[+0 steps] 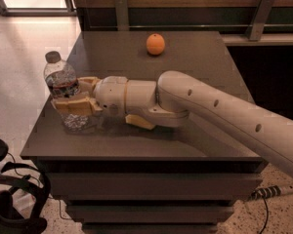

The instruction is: Pick water bottle

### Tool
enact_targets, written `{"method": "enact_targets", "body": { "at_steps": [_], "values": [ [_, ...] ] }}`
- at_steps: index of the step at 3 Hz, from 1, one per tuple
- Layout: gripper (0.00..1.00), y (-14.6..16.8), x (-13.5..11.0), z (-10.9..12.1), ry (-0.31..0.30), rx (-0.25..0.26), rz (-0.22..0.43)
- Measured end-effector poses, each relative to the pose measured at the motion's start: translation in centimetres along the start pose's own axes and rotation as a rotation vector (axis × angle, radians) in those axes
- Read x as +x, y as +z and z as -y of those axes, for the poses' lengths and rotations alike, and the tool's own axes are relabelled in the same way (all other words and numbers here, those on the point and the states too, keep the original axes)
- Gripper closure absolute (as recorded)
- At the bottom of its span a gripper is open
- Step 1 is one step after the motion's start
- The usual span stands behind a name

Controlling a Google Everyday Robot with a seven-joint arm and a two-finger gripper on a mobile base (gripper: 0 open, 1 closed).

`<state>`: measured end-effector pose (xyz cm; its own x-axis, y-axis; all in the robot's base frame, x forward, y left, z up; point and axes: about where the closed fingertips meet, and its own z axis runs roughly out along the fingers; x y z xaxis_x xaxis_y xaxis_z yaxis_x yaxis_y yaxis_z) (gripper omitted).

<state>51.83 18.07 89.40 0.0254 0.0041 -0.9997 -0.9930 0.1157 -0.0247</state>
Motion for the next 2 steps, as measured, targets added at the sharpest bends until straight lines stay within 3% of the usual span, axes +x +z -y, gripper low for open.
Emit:
{"method": "enact_targets", "body": {
  "at_steps": [2],
  "values": [
    [1.0,-0.2,-1.2,0.2,-0.025,-0.011,0.02]
  ]
}}
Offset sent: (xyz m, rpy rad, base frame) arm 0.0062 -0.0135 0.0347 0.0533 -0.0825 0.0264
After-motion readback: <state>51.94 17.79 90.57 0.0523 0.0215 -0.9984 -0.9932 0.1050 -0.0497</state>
